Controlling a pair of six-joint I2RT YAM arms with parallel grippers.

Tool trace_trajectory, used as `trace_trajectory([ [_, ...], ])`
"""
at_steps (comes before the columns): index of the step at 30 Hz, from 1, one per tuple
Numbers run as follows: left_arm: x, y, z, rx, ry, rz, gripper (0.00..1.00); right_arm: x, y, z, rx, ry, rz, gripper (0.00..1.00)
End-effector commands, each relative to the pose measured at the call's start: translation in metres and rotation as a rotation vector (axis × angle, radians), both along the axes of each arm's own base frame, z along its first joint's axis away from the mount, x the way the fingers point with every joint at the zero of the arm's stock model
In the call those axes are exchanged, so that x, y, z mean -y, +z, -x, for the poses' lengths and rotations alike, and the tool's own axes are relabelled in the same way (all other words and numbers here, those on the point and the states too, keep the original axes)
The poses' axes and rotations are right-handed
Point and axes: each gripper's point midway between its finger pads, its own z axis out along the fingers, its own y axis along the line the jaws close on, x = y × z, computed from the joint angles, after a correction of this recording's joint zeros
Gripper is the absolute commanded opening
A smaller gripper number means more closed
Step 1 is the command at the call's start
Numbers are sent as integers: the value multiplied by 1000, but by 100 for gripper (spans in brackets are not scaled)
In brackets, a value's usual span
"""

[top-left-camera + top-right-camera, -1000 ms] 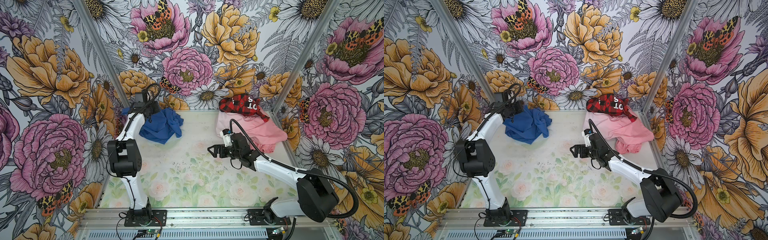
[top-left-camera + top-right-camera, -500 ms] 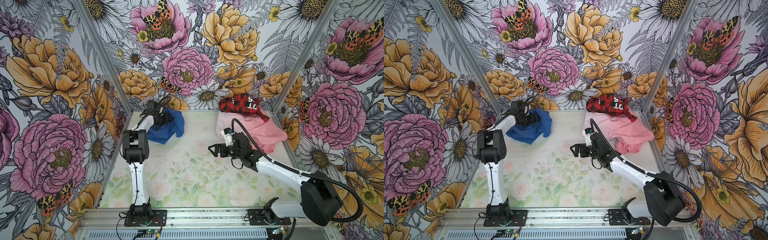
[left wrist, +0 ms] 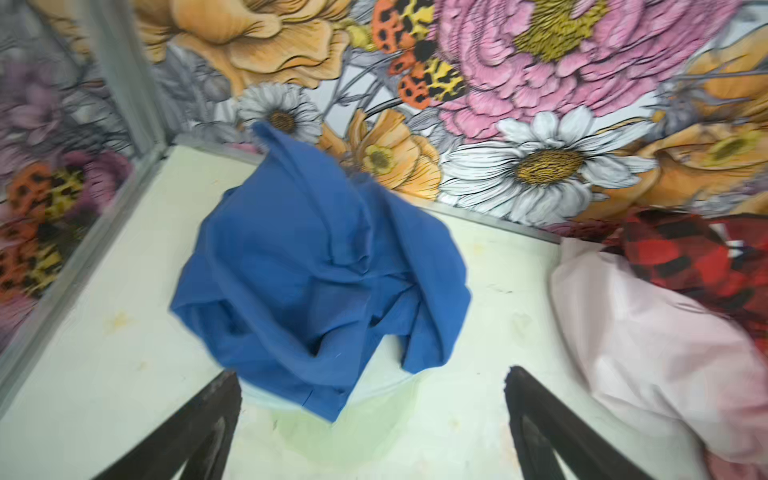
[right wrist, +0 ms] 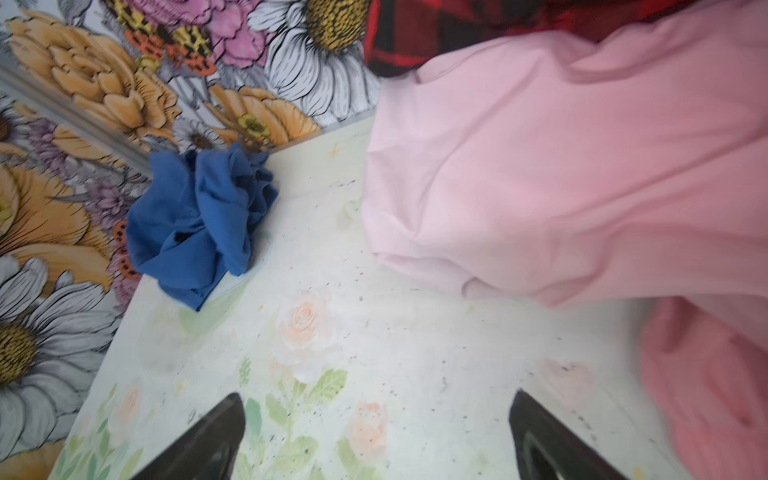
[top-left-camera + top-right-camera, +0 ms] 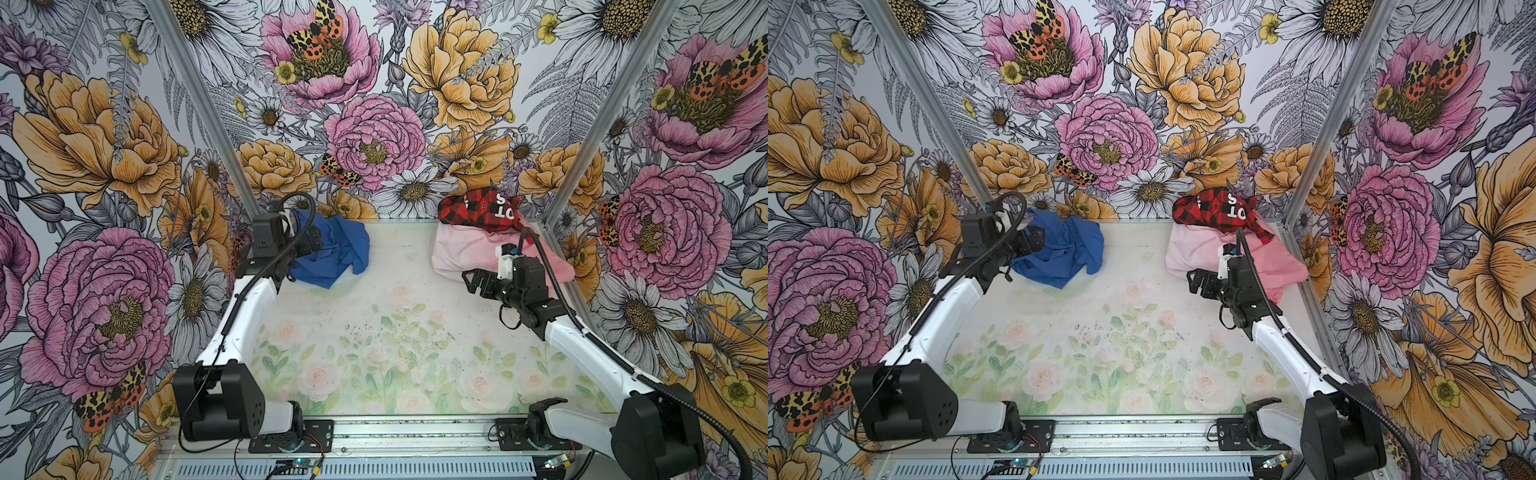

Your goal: Pick out a specific cloth from the pile

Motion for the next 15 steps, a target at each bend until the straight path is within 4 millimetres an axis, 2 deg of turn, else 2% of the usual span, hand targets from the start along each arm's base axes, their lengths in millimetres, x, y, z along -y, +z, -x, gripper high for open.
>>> trace_trajectory([
  [1,-48,-65,33,49,286,-149,99,57,-11,5,35,-165,223,99],
  [2,-48,-71,37,129,280,-162,99,70,-8,4,80,-202,291,100],
  [4,-46,-70,40,263,271,-159,99,79,-3,-1,176,-214,353,99],
  [6,-45,-77,32,227,244,-254,99,88,-9,-6,249,-232,410,100],
  [8,-40,-89,25,264,196,-279,99,87,-22,-10,303,-206,451,99],
  [10,-38,-108,19,297,185,-274,99,90,-38,-13,326,-212,464,100],
  [11,-27,-112,20,339,147,-300,99,89,-47,-14,327,-204,459,100],
  [13,-18,-112,26,338,120,-318,99,88,-47,-16,334,-193,446,99],
  [15,-19,-112,24,344,121,-314,99,90,-38,-16,421,-206,439,99],
])
